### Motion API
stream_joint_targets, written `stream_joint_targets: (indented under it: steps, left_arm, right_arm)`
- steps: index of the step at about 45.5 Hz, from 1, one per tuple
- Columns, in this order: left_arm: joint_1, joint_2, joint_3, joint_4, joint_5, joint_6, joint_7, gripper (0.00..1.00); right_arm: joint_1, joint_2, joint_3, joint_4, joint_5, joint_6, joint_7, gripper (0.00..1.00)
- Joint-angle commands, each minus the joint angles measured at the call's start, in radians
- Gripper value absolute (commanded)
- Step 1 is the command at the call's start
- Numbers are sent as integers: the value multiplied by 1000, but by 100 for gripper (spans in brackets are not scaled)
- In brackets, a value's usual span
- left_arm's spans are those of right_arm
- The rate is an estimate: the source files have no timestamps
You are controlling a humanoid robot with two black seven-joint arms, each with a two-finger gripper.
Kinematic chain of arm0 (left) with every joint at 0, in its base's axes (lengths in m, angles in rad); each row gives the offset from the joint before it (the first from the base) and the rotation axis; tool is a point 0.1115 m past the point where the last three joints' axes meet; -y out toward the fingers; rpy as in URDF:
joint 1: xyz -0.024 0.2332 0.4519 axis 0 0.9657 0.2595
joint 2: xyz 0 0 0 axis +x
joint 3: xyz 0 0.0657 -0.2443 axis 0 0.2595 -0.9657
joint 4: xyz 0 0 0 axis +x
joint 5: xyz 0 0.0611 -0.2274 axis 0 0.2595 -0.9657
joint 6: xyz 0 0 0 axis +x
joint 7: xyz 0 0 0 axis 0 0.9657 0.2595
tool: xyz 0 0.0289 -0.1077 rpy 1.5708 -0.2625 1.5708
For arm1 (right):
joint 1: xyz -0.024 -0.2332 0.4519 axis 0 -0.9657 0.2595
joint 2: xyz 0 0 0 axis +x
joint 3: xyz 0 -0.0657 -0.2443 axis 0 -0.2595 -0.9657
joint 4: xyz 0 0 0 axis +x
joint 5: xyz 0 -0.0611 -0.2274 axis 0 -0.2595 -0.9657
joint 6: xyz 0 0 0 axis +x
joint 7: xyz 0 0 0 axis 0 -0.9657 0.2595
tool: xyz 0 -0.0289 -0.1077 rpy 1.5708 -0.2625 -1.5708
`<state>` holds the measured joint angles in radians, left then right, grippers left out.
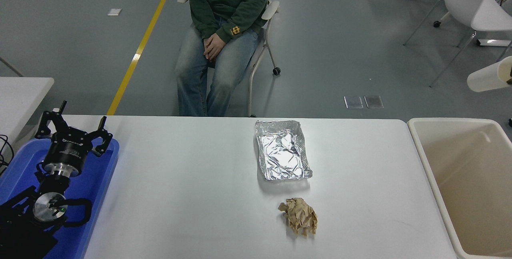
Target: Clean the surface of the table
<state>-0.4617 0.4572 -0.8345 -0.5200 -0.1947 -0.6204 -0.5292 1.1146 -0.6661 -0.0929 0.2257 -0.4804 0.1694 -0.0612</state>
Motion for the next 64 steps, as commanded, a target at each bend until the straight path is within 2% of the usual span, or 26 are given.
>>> stream_joint_targets:
  steps: [1,14,23,51,59,64]
  left_arm:
    - [0,0,0,0,0,-1,0,100]
    - [0,0,0,0,0,1,0,100]
    - [0,0,0,0,0,1,0,100]
    - [0,0,0,0,-2,1,0,100]
    - [0,0,0,0,0,1,0,100]
    - [0,0,0,0,-2,1,0,100]
  right_arm:
    - [-90,26,10,-17,3,-175,4,0]
    - [-220,75,10,-32,60,-320,4,0]
    - [-268,118,10,-85,60,-369,4,0]
    - [-305,207,4,-85,59,-418,-3,0]
    - [-305,232,9,-83,60,-465,-3,0]
    - [-305,240,7,-81,111,-467,-3,0]
